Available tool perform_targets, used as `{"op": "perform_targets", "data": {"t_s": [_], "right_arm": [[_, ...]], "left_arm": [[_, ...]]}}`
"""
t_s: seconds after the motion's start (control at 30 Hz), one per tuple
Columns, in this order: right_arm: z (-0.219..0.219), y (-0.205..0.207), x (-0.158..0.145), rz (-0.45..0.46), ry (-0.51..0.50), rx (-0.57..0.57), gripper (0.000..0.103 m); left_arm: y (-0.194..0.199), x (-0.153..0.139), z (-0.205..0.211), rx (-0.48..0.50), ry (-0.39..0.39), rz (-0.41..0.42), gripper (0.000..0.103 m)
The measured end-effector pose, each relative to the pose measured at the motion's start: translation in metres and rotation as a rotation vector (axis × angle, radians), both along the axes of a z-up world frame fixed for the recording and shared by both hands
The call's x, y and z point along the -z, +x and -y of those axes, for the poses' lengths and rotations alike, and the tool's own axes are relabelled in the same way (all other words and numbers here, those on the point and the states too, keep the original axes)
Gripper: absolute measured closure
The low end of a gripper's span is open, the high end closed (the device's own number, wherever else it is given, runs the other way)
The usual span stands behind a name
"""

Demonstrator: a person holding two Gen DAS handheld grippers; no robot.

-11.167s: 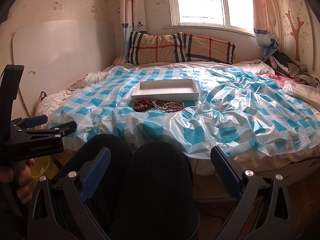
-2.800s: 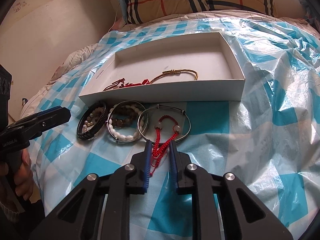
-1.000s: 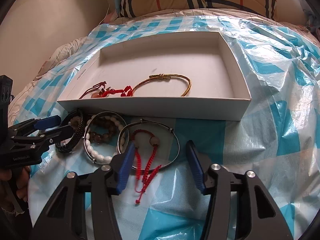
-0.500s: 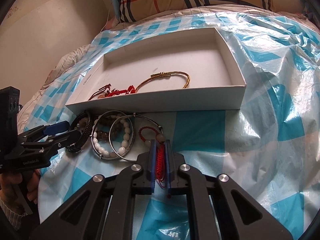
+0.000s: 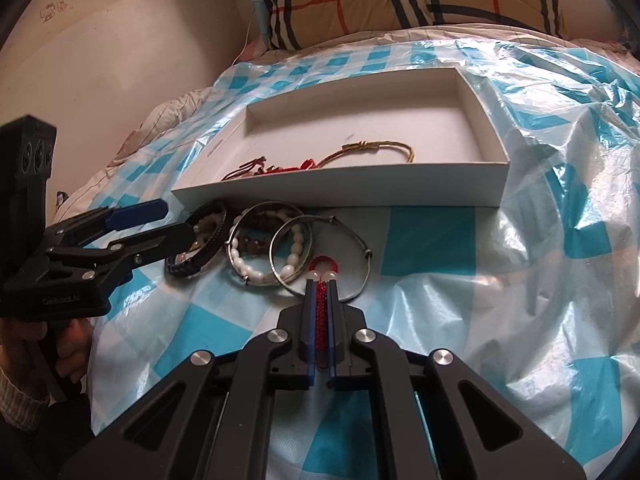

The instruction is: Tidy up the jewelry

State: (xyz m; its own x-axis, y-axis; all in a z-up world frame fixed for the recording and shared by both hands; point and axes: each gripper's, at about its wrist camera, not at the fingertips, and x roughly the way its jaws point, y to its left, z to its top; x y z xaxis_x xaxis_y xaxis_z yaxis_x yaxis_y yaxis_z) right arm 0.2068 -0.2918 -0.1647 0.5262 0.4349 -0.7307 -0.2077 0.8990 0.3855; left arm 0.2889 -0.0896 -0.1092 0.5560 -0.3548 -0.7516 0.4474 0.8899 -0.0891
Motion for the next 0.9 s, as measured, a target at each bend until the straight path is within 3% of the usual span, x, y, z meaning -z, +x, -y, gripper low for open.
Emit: {"op": "perform_targets", "data": {"t_s": [0.17,0.37,0.47,0.53,0.6,0.67,0.9], "right_arm": [[0.005,-0.007,-0.002,0.001,0.015,0.01,0.098],[0.021,-0.021,0.002,-0.023,0.019,0.052,0.098],[0.02,-0.018,0.006,-0.043,0.017,0.053,0.098],[0.02,-0.017,0.007,-0.051,0.021,0.052,0.098],[0.022,-0.017,0.009,-0.059,0.037,0.052,0.098],[0.022,-0.016,0.01,-0.069,0.042,0.049,0.097],[0.017,-0.017,0.009,-0.065,0.025,0.035,0.097]], "left_arm": [[0.011,0.0,0.042,0.114,0.002,-0.015,0.027],[0.034,0.022,0.063,0.117,0.024,-0.117,0.045],[0.037,0.03,0.069,0.106,0.058,-0.125,0.054],[0.037,0.031,0.069,0.099,0.075,-0.117,0.066],[0.036,0.032,0.067,0.106,0.078,-0.117,0.088],[0.032,0.03,0.065,0.119,0.073,-0.113,0.095],[0.005,0.019,0.036,0.109,0.036,-0.109,0.099]]}}
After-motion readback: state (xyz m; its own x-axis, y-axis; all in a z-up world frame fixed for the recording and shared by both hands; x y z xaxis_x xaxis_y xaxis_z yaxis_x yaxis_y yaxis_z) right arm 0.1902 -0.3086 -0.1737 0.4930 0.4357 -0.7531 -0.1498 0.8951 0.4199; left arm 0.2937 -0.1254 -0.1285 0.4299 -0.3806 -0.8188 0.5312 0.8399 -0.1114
